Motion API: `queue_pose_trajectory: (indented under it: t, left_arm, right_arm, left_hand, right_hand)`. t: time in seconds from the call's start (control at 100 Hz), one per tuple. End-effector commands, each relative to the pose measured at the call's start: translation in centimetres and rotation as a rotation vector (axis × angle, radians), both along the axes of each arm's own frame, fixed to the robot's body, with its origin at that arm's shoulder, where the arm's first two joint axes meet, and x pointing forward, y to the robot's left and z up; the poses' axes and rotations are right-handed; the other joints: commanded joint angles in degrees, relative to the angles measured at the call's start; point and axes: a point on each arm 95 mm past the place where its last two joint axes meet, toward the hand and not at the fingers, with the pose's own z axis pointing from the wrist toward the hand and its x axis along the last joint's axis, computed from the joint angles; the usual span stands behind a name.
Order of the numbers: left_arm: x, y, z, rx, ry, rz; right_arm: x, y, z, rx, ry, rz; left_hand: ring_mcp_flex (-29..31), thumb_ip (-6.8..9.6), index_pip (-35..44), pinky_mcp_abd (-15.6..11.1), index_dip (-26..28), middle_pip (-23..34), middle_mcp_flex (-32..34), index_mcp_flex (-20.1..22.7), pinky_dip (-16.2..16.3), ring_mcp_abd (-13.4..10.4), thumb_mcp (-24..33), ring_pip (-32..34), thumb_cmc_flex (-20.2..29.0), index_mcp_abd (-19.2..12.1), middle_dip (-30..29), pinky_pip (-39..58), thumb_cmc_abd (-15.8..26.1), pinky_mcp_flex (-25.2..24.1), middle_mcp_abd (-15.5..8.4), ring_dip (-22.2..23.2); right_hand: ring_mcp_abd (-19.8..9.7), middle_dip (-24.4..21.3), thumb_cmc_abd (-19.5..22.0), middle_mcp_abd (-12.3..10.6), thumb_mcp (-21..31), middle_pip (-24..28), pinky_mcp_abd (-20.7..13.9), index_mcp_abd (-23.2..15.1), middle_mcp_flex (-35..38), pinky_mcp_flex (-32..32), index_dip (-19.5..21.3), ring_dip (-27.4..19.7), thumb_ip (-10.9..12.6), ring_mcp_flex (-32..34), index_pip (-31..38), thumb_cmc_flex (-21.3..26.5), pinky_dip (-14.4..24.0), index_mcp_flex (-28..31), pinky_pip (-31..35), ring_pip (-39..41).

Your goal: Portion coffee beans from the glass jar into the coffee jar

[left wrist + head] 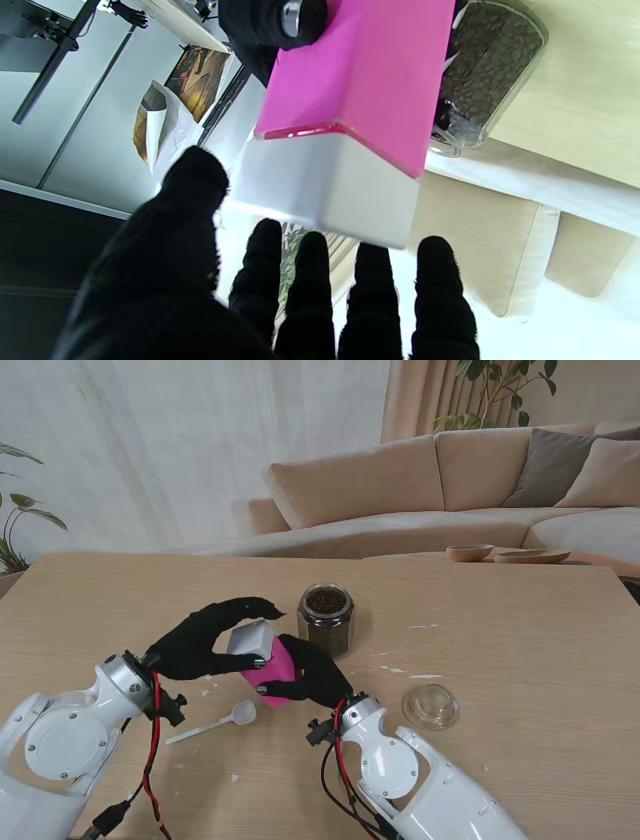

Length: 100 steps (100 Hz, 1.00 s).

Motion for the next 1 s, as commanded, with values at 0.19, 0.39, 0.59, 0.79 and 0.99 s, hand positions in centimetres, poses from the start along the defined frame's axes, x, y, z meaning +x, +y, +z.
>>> queue_pose_trajectory:
  t: [0.19, 0.39, 0.59, 0.79, 0.99]
  left_arm:
    - [0.4, 1.6, 0.6, 0.052, -0.077, -0.059]
    - [0.9, 3.2, 0.8, 0.176, -0.168, -0.098]
    - [1.0, 3.5, 0.6, 0.258, -0.193, -0.125]
    - [1.0, 2.9, 0.1, 0.326, -0.212, -0.157]
    - [1.0, 2.1, -0.4, 0.343, -0.205, -0.18]
  right_arm:
    - [-0.2, -1.1, 0.1, -0.016, 0.033, -0.011]
    - [-0.2, -1.9, 0.3, -0.039, 0.026, -0.029]
    - [-0.3, -1.9, 0.2, -0.057, 0.017, -0.027]
    - [-0.3, -1.5, 0.0, -0.077, -0.002, -0.003]
    - [-0.2, -1.3, 0.0, -0.088, -0.01, 0.012]
  left_hand:
    - [-5.4, 1.53, -7.1, -1.3, -2.0, -5.6, -7.2, -6.5, -0.3, -4.3, -3.3, -6.6, -2.0, -5.3, -3.3, -12.7, 0.0, -2.3, -6.1, -3.7]
    - [-7.4, 1.67, -10.9, -2.5, -1.7, -8.6, -9.7, -9.7, 1.5, -5.8, 5.1, -8.2, 0.1, -11.8, -4.3, -17.8, -3.4, -2.2, -8.8, -4.9]
    - [-8.2, 2.28, -13.3, -3.0, -1.3, -10.7, -10.5, -10.1, 2.1, -6.4, 11.3, -8.3, 3.7, -16.1, -4.0, -18.8, -3.9, -2.3, -9.8, -5.1]
    - [-8.1, 2.8, -13.3, -3.4, -0.8, -11.0, -10.5, -8.7, 2.3, -6.8, 15.5, -8.1, 7.2, -19.1, -3.9, -18.7, -4.2, -2.1, -10.6, -4.9]
    - [-7.4, 1.8, -8.4, -3.4, 2.2, -9.7, -9.9, -3.9, 2.5, -6.9, 17.0, -7.7, 7.7, -19.8, -3.4, -18.4, -4.1, -1.9, -10.7, -4.6]
  right_hand:
    - [0.2, 4.0, 7.0, -1.9, 11.8, 6.8, 0.0, -8.4, 6.4, 0.6, 3.4, 1.9, 2.9, 3.0, 13.6, 11.4, 1.1, 9.7, 2.1, 3.2]
    - [0.2, 4.1, 7.0, -1.8, 12.0, 6.8, 0.0, -8.3, 6.4, 0.6, 3.8, 2.1, 2.9, 2.9, 13.4, 11.4, 1.2, 9.8, 2.2, 3.4]
    - [0.1, 4.2, 7.0, -1.8, 12.0, 6.8, 0.0, -8.3, 6.4, 0.6, 4.0, 2.1, 2.9, 2.9, 13.2, 11.5, 1.2, 9.8, 2.3, 3.4]
    - [0.1, 4.3, 6.9, -1.8, 12.0, 6.8, -0.1, -8.4, 6.5, 0.8, 4.3, 2.2, 2.9, 3.1, 13.2, 11.4, 1.3, 9.9, 2.3, 3.5]
    - [0.1, 4.3, 6.9, -1.8, 12.1, 6.8, -0.2, -8.4, 6.5, 0.9, 4.4, 2.2, 3.0, 3.1, 13.0, 11.4, 1.3, 9.9, 2.3, 3.4]
